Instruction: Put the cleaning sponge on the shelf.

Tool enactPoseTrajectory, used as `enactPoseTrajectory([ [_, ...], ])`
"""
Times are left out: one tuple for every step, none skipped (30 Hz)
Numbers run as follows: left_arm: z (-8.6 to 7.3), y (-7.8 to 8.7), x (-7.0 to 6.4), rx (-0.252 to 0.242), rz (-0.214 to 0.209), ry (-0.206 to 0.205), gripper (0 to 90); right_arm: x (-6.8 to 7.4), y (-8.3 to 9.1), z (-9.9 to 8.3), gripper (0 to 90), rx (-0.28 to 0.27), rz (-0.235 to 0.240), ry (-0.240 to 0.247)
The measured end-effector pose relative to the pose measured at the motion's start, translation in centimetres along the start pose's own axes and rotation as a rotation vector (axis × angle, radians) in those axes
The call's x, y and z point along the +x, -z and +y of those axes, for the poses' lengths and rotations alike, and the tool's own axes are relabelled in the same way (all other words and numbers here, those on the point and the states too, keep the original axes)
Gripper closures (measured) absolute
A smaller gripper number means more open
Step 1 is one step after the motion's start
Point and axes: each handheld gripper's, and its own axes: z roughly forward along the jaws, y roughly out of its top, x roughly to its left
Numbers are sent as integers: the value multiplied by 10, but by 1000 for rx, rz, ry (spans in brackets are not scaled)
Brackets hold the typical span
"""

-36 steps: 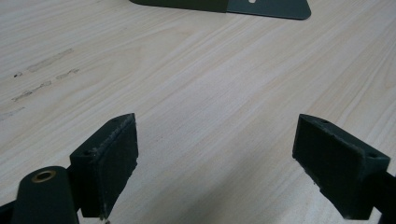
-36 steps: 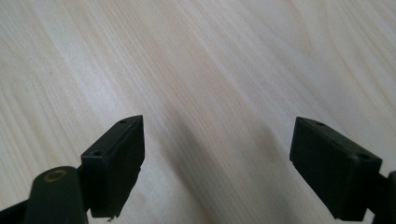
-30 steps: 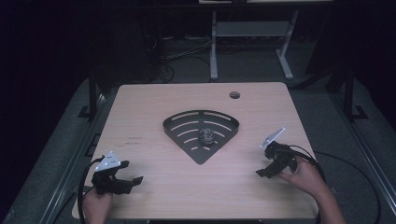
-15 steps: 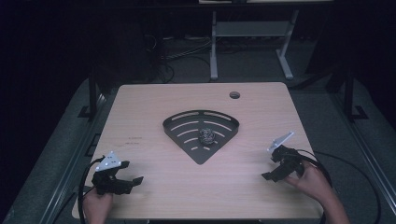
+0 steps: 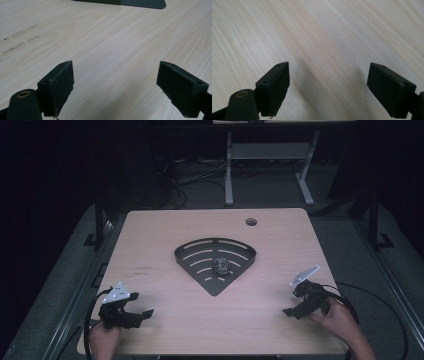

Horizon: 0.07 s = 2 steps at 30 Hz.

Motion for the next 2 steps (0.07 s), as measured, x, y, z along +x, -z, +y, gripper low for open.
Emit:
enactPoseTrajectory([
  [0,0,0,0,0,1,137,1,0,-1,177,-1,2,-3],
  [0,0,0,1,2,2,137,1,0,-1,177,-3,2,-1],
])
